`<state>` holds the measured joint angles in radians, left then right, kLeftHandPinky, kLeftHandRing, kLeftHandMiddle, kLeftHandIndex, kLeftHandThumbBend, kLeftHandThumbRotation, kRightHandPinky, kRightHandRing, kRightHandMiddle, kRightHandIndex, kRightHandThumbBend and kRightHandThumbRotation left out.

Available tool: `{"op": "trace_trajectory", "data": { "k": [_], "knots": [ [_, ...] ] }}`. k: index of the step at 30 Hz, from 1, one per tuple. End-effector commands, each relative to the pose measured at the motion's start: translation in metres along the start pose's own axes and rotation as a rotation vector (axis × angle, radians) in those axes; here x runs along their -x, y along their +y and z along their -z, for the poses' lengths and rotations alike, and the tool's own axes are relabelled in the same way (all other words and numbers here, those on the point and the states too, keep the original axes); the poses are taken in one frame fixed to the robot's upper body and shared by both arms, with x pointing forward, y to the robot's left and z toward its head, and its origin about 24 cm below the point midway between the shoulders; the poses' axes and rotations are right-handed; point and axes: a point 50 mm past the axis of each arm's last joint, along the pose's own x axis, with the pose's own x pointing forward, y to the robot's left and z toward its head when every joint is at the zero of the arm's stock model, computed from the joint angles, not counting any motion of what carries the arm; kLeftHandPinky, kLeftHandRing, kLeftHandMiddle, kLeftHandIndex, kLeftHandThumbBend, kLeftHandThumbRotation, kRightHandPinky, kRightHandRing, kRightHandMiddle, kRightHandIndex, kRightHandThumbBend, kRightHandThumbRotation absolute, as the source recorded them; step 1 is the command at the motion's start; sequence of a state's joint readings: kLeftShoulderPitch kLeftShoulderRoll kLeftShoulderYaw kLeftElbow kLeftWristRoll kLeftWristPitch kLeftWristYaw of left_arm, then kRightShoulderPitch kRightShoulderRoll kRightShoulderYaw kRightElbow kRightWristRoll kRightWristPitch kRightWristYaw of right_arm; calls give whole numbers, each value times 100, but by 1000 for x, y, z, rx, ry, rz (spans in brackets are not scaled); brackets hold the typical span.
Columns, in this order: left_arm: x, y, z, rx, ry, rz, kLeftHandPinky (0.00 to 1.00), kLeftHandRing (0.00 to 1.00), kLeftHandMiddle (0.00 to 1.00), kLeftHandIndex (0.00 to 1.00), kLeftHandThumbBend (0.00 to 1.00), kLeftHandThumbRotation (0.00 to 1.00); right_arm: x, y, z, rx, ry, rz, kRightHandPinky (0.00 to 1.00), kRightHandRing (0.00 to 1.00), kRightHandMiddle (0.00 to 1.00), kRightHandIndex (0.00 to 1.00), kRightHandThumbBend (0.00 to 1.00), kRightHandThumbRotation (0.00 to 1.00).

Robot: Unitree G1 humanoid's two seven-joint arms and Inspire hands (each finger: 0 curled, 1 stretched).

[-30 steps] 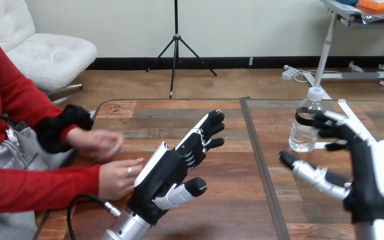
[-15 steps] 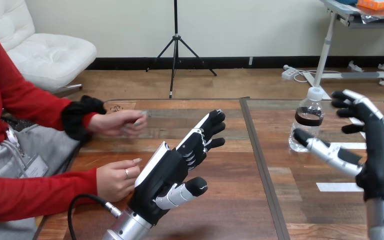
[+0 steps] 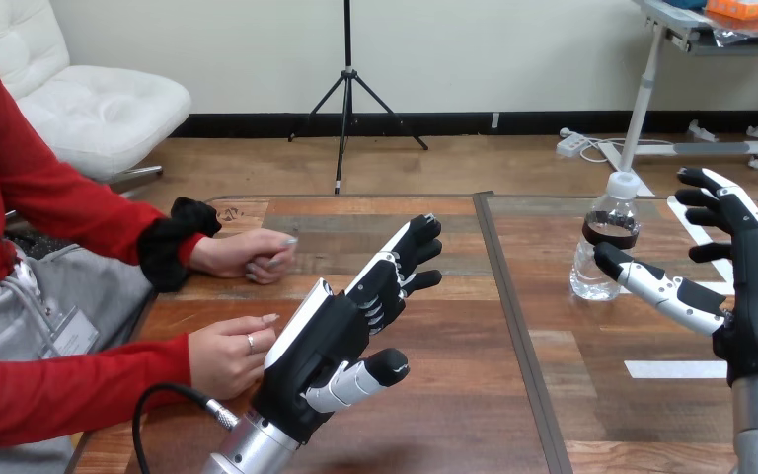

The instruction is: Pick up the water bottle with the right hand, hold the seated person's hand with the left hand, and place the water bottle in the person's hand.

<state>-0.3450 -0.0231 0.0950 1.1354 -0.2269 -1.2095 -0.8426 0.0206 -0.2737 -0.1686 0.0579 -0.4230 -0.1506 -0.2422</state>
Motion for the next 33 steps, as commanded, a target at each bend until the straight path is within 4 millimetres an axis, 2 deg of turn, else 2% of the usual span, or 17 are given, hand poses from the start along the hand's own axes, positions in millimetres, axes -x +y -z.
{"op": "trace_trajectory", "data": {
  "k": [1,22,33],
  "knots": [
    [-18,7,-9,-36,-70,7,90,96,98,97,100,81,-22,-7,-14,-6,-54,37,67,80,81,85,100,48],
    [-20,8,-10,-19,-80,3,90,96,98,97,100,80,-41,-7,-7,-2,40,13,74,85,84,89,100,49],
    [-20,8,-10,-16,-83,3,90,96,98,97,100,80,-52,-5,-1,15,83,-24,74,85,86,91,100,50]
  ]
}}
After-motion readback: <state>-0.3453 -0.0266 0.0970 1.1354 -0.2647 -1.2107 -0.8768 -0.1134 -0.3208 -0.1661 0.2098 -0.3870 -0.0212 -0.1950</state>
